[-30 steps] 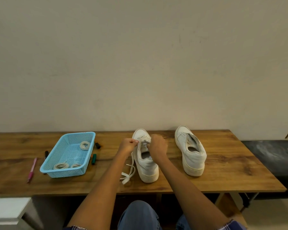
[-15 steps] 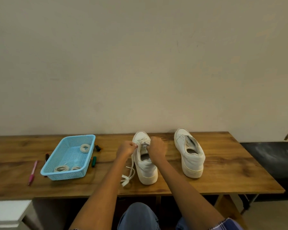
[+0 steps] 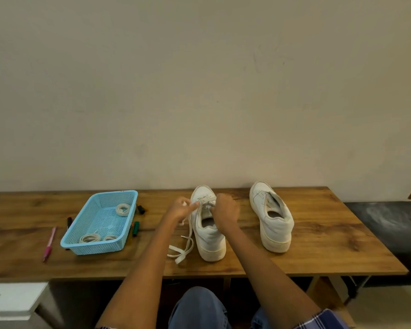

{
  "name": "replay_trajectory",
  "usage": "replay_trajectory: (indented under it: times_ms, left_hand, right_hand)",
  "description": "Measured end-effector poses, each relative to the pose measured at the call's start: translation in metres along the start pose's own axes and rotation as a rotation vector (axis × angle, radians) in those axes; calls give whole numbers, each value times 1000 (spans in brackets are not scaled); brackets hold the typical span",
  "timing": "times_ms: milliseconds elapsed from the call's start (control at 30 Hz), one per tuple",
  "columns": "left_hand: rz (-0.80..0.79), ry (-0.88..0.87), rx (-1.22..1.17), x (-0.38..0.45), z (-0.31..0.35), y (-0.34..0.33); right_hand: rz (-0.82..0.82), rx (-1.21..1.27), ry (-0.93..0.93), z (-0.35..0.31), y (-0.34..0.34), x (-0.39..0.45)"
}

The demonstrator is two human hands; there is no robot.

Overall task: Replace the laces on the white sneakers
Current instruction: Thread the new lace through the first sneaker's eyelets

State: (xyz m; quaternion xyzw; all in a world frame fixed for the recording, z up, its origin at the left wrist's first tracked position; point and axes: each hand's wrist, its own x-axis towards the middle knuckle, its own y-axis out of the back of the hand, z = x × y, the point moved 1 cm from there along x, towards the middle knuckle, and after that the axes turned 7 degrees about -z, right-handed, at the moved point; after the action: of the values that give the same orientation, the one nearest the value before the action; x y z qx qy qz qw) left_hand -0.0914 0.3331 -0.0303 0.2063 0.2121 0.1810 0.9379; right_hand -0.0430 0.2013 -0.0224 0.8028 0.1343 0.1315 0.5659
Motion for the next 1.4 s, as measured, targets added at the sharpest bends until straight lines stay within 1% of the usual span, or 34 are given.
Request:
replay_trajectory:
  times_ms: [33,100,133,167,233,267,300,333,400,433,500,533,600,700,867,933,967,1000,1067,1200,1267,1333,1400]
  left_hand:
    - [-30,-16,50,2,-4,-6]
    - [36,-95,54,3,-4,-13]
    - [83,-123,-24,2,0,-14]
    - [138,-131,-170,2,3,-13]
    - [237,-88,-534,0,7,-8]
    - [276,-66,-661,1,5,-6]
    - [304,-38,-719,1,1,-5]
    - [316,-6,-720,1,-6,-6]
    - [322,74,-618,0,-22,-11]
    - [303,122,-499,-3,-31,-13]
    - [189,210,-167,-5,-43,-16]
    - [137,227,-9,-5,-45,-17]
    - [116,215,169,0,-44,-14]
    - [184,165,310,5,-28,-10]
    - [265,199,427,12,-5,-12]
    - [285,124,382,13,4,-13]
    - [281,48,322,16,7,-15]
    - [265,-20,253,18,8,-16]
    - [209,-135,198,22,8,-18]
    - [6,-186,209,21,9,-18]
    - [-46,-208,276,21,10,-16]
    - [-23,-228,397,19,11,-12]
    - [96,-218,499,16,13,-6]
  right_hand:
    - [-1,0,1,0,0,0]
    - [-4,9,3,0,-1,0]
    - [-5,10,4,0,-1,0]
    - [-4,11,3,0,-1,0]
    - [1,12,-2,0,-2,1]
    - [3,11,-7,1,-2,1]
    - [3,12,-12,1,-2,1]
    - [6,18,-17,1,-3,1]
    - [16,34,-24,1,-4,1]
    - [18,34,-25,0,-4,1]
    - [11,27,-25,0,-4,0]
    - [6,28,-24,0,-4,1]
    - [-3,25,-19,-1,-3,2]
    - [-11,13,-13,-1,-2,0]
    - [-6,6,-7,-1,-2,1]
    - [-10,10,-7,-1,-2,1]
    - [-12,11,-6,-1,-2,2]
    - [-15,9,-3,-1,-3,2]
    - [-14,6,2,0,-4,3]
    - [-11,-14,8,1,-6,6]
    - [-14,-19,8,1,-6,6]
    - [-11,-24,12,0,-6,6]
    - [-19,-35,14,0,-5,4]
